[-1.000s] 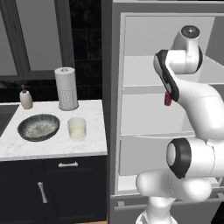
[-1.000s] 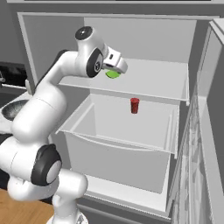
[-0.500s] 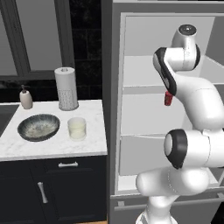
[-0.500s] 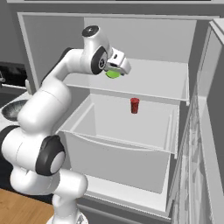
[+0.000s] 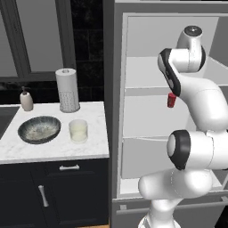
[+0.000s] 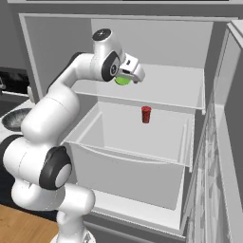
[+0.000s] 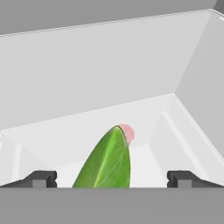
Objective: Grab a lemon wedge from the fridge and one ice cube from the ice bowl, and put them in the glass of lemonade.
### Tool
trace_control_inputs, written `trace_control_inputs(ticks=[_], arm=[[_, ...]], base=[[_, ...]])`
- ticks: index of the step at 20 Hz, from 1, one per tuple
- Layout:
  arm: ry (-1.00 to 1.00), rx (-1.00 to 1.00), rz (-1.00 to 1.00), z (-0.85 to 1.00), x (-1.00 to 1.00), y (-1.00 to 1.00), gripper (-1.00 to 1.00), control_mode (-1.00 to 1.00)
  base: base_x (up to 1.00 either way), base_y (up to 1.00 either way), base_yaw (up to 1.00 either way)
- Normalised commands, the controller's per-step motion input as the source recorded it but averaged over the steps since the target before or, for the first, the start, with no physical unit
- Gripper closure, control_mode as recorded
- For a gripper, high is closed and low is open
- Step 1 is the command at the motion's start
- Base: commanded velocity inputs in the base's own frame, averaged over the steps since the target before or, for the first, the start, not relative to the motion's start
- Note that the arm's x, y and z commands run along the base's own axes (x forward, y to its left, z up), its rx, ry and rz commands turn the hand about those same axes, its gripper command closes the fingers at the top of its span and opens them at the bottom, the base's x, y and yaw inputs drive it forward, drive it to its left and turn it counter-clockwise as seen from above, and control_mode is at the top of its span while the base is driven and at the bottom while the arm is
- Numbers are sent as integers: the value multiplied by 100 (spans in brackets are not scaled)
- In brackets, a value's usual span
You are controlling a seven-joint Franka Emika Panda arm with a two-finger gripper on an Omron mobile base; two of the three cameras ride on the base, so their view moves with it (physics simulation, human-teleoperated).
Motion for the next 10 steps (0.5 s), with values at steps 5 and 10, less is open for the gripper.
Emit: trace_control_inputs(ticks=[5,10], arm=[[0,0,0,-26,0,3,-100,-100],[0,0,0,-12,0,0,-100,-100]], base=[[0,0,0],[0,0,0]])
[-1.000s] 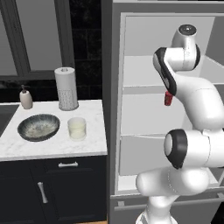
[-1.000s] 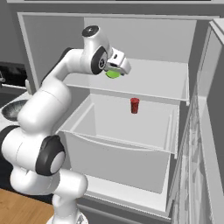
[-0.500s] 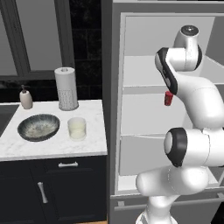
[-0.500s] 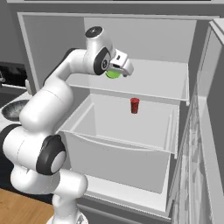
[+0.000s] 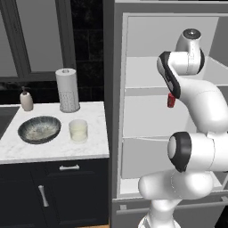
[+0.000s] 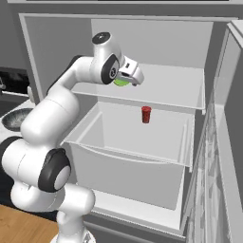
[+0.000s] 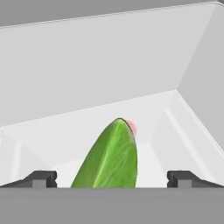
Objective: Grab a lemon wedge from the fridge and one ice cube from the ice bowl, and put them in the glass of lemonade.
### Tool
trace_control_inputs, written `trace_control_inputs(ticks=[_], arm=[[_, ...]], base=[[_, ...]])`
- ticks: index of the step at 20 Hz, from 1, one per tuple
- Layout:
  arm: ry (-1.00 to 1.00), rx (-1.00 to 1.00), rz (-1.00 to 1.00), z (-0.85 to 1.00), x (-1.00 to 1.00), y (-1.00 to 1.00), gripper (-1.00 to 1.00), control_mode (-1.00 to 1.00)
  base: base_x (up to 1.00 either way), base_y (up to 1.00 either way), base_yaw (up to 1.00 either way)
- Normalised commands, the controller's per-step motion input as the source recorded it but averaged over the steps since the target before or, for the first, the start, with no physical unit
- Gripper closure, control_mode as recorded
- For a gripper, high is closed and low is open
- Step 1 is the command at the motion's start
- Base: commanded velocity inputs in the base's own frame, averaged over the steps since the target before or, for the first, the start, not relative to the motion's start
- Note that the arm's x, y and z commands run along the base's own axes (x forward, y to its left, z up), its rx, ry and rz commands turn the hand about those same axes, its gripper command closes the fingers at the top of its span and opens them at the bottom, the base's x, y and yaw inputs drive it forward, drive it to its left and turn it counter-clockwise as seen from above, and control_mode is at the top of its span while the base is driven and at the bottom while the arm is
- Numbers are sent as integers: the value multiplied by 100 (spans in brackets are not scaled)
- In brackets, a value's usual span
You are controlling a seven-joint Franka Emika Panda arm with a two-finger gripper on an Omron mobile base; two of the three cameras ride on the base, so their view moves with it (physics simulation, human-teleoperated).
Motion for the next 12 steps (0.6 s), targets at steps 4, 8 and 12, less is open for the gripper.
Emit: trace_control_inputs(ticks=[4,8,12], arm=[[0,0,0,0,0,0,-100,-100],[3,0,0,0,0,0,100,-100],[0,0,0,0,0,0,100,-100]], base=[[0,0,0],[0,0,0],[0,0,0]])
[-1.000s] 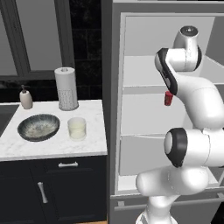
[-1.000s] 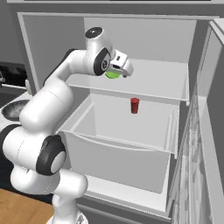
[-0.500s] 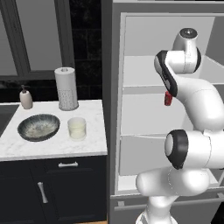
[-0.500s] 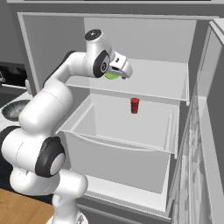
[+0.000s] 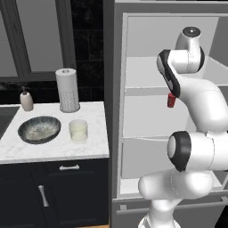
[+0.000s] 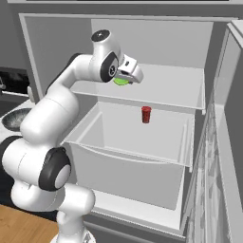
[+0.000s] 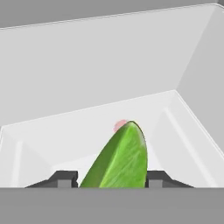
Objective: Grab a lemon wedge from the fridge and one ice cube from the ice bowl, and put them in the glass of lemonade.
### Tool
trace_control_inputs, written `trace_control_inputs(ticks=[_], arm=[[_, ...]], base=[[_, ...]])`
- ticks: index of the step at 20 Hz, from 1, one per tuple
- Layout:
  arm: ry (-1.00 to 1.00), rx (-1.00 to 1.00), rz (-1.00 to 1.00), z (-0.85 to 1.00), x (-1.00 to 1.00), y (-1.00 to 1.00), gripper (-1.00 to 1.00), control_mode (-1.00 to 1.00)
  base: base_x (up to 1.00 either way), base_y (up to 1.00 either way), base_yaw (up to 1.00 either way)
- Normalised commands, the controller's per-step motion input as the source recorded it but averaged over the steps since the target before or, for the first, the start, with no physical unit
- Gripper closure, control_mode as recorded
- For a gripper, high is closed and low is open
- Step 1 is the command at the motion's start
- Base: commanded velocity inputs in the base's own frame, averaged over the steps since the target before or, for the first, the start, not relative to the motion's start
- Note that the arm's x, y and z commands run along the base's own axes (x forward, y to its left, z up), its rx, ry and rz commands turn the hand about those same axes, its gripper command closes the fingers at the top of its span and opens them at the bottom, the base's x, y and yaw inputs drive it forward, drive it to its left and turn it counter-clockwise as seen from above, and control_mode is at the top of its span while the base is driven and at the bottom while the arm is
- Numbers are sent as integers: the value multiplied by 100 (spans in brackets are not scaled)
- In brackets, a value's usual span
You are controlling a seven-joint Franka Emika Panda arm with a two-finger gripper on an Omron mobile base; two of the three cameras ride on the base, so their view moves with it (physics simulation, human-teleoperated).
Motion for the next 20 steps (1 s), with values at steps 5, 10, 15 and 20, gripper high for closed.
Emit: trace_control_inputs(ticks=[5,10,15,20], arm=[[0,0,1,0,-11,0,100,-100],[-3,4,12,0,-83,-4,100,-100],[-10,4,16,11,-100,-2,100,-100],[0,0,23,34,-100,5,100,-100]], base=[[0,0,0],[0,0,0],[0,0,0],[0,0,0]])
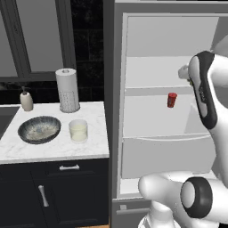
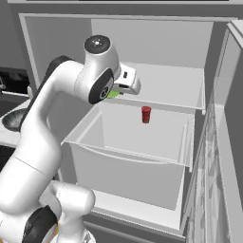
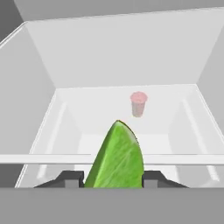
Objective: Grab a lemon wedge from the fridge and one ice cube from the ice bowl, and put them in the glass of lemonade.
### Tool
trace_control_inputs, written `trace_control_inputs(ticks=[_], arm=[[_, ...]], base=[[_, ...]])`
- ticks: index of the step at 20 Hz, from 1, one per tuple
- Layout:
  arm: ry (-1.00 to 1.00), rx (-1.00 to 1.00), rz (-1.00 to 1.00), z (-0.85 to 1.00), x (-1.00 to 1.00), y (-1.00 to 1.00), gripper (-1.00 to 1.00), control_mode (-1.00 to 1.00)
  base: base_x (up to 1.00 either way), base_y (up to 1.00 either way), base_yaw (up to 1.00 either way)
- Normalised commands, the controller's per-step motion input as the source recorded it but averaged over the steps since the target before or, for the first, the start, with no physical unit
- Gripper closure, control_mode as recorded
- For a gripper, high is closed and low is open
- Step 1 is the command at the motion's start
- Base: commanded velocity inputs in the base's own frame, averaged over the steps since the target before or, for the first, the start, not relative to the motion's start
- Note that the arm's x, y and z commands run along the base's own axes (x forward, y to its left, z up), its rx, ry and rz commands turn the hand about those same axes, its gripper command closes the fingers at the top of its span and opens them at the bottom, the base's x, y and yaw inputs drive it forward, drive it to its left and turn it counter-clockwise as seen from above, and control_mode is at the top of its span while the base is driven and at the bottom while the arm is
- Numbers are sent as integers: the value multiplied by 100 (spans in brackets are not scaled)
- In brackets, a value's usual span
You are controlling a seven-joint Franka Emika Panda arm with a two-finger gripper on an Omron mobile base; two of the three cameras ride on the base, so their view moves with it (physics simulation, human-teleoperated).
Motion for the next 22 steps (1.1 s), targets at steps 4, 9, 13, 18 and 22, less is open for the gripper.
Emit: trace_control_inputs(ticks=[4,9,13,18,22], arm=[[0,-7,26,12,-100,21,100,-100],[0,-16,20,-24,-100,49,100,-100],[0,-17,18,-76,-100,63,100,-100],[1,-17,16,-69,-99,58,100,-100],[13,-11,13,-13,-63,49,100,-100]], base=[[0,0,0],[0,0,0],[0,0,0],[0,0,0],[0,0,0]])
